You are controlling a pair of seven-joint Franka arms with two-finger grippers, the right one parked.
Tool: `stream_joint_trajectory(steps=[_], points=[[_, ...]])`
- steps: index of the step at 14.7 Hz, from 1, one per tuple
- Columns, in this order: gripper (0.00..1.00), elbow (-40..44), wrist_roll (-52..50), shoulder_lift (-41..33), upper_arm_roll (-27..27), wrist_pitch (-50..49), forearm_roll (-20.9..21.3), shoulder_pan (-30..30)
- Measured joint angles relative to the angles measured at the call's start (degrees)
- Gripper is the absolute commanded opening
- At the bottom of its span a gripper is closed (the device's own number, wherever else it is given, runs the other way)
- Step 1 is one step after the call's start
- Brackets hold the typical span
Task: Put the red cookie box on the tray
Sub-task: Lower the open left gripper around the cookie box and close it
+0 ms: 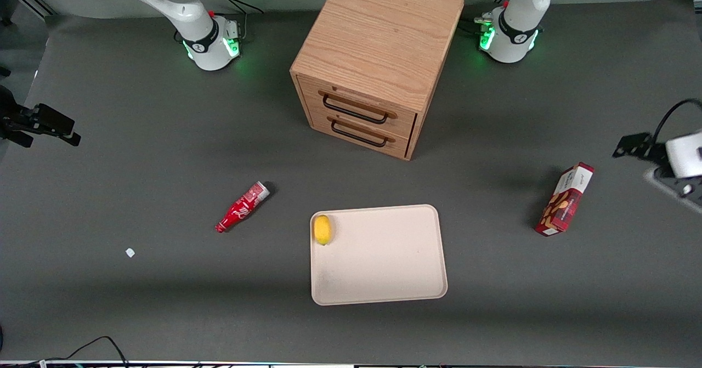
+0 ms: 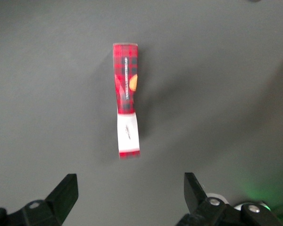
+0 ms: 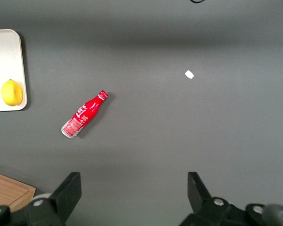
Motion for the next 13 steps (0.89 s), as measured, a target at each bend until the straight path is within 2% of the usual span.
stream_joint_trajectory(steps=[3,6,10,13], points=[[1.00,-4.9,2.7,4.9,0.3,10.0,-2.1,0.1],[1.00,-10.3,4.0,6.4,0.4,18.1,-3.1,0.3],[1.00,-14.9,4.3,7.7,0.3,26.3,-5.5,0.3],[1.00,-16.4,4.4,9.1,0.1,29.0,-6.9,0.3]])
